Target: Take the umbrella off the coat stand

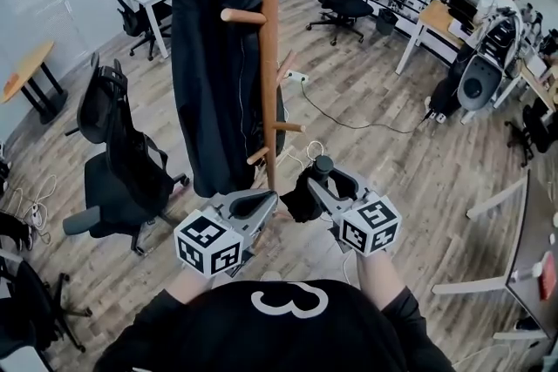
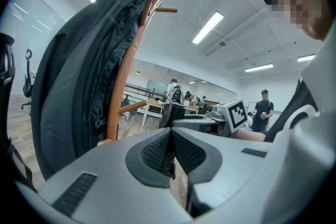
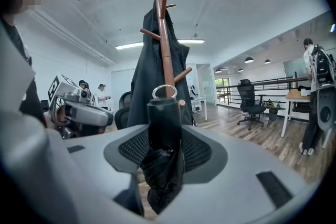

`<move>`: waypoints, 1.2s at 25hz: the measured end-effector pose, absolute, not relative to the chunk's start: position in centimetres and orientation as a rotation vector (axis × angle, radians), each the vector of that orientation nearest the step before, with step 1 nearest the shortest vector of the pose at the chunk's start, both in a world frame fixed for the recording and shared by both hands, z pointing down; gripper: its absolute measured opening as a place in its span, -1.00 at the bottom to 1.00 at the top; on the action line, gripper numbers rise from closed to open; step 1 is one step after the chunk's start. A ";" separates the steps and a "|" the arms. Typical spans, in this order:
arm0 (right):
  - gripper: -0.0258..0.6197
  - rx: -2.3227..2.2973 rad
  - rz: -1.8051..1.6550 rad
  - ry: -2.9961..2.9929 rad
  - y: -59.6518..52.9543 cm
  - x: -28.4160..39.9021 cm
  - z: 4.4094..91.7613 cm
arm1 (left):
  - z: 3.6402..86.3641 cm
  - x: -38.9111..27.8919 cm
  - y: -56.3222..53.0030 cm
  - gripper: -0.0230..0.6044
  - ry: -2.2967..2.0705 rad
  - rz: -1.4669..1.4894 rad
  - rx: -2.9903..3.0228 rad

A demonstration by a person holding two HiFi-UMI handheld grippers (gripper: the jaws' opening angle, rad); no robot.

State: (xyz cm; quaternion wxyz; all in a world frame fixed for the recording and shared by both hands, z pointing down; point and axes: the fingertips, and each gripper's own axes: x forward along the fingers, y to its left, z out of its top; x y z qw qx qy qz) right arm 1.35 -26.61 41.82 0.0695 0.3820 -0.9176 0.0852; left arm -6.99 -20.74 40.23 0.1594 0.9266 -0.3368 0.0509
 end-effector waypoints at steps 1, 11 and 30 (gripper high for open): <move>-0.31 1.151 0.257 -2.765 -25.9 1.6 41.6 | 40.1 -6.8 -20.2 -0.87 -0.963 0.146 2.651; -0.31 1.129 0.200 -2.802 -18.2 4.1 40.0 | 39.2 -4.6 -14.6 -0.87 -0.971 0.141 2.675; -0.32 1.073 0.112 -2.864 -3.3 8.1 37.4 | 37.8 -0.1 -2.8 -0.87 -0.962 0.130 2.740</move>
